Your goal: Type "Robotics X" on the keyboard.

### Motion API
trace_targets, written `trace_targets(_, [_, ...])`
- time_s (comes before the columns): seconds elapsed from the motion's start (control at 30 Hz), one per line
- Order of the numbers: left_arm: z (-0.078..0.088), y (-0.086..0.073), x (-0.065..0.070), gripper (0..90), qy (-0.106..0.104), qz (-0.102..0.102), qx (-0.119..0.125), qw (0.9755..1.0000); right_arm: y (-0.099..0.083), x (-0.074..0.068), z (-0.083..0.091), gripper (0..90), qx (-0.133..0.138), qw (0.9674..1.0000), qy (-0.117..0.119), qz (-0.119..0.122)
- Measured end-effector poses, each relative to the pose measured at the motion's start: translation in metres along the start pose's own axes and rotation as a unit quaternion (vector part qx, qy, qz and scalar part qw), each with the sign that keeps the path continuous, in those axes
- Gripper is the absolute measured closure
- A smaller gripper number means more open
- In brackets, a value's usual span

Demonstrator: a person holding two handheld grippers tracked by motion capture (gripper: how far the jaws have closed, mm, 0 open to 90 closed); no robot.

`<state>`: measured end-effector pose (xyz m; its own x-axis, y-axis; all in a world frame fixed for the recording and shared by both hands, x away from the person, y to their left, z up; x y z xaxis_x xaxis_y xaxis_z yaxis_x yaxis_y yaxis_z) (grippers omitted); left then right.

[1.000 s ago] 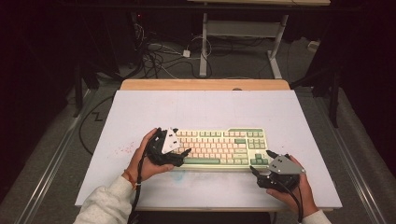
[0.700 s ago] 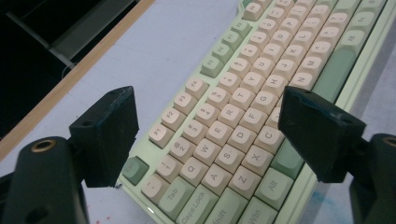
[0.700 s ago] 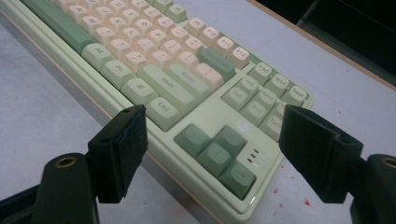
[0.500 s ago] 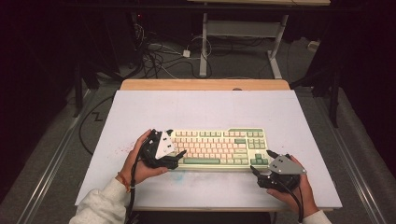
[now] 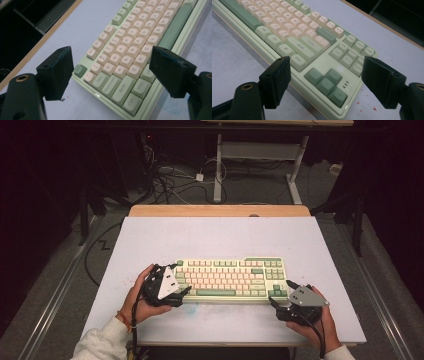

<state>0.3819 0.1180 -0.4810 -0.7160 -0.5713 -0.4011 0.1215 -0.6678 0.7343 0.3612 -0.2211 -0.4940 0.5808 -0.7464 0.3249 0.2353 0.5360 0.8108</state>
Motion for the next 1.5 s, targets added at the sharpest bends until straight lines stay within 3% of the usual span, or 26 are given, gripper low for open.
trace_targets(0.47, [0.012, -0.031, -0.006, 17.6, 0.011, 0.032, -0.009, 0.9994, 0.000, 0.000, -0.001, 23.7, -0.004, 1.0000, 0.003, -0.003])
trace_targets(0.77, [0.020, -0.049, -0.009, 17.6, 0.024, 0.041, -0.018, 0.9987, 0.001, 0.003, -0.001, 23.7, -0.002, 1.0000, -0.002, -0.008])
trace_targets(1.1, [0.026, -0.069, -0.008, 17.2, 0.019, 0.060, -0.031, 0.9975, 0.008, 0.010, 0.002, 26.9, 0.004, 0.9998, -0.003, -0.019])
trace_targets(1.27, [0.029, -0.076, -0.006, 17.1, 0.015, 0.066, -0.037, 0.9970, 0.015, 0.012, 0.003, 29.1, 0.014, 0.9996, 0.005, -0.024])
trace_targets(1.47, [0.032, -0.080, -0.005, 17.1, 0.016, 0.070, -0.042, 0.9966, 0.028, 0.012, 0.002, 33.4, 0.030, 0.9978, 0.045, -0.039])
trace_targets(1.5, [0.032, -0.081, -0.004, 17.1, 0.013, 0.073, -0.040, 0.9964, 0.030, 0.012, 0.002, 34.0, 0.028, 0.9979, 0.042, -0.040])
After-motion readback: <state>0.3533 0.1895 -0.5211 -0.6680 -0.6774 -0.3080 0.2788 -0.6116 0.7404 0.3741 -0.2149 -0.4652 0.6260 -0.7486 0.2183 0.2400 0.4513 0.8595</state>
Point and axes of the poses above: each handheld gripper's, and its own axes: z roughly backward along the jaws, y roughly out of its top, x roughly to its right, the point moved 8 cm from there along -z, roughly forward along the jaws, and after that the axes turned 1 degree about x, right-handed, at the moved point
